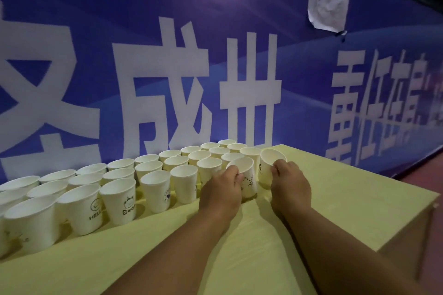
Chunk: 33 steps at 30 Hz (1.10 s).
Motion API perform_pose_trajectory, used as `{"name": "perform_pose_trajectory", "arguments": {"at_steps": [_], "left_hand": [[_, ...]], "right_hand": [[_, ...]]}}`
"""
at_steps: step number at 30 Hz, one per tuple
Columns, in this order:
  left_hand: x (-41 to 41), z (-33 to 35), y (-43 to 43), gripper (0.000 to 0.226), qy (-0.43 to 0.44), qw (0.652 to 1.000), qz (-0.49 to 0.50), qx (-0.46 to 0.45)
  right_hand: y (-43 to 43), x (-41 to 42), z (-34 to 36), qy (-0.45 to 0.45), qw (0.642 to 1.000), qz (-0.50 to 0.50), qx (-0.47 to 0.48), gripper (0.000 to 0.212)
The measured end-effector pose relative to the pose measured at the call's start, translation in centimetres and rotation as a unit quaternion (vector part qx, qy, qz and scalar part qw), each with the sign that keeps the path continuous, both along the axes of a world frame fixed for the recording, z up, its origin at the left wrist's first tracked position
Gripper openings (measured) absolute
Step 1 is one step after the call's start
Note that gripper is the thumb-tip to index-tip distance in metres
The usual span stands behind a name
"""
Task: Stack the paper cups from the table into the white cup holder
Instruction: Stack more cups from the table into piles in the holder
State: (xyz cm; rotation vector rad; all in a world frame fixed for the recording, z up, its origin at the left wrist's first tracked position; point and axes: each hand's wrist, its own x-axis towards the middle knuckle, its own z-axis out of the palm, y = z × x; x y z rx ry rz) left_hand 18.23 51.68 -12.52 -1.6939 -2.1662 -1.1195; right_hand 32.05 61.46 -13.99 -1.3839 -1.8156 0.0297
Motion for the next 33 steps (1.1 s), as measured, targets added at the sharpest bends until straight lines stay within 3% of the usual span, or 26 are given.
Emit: {"name": "perform_pose_trajectory", "arguments": {"at_steps": [3,9,19,33], "left_hand": [[-0.6,1.0,-1.9,0.025,0.008,1.000,0.009,0.001],[-3.6,2.5,-7.4,0.027,0.031,0.999,0.026,0.033],[-11.2,4.5,-19.7,0.026,0.033,0.991,0.093,0.093],[-24.7,5.7,-35.5,0.026,0.058,0.959,0.229,0.154]], "right_hand": [[-1.8,-0.4,0.7,-0.005,1.000,0.016,0.026,0.026],[-6.1,-2.9,3.0,0.070,0.992,0.095,0.040,0.024],[-15.9,-11.7,5.8,0.149,0.954,0.256,0.044,0.016],[-28.8,-26.6,7.1,0.136,0.894,0.426,0.020,0.014]]}}
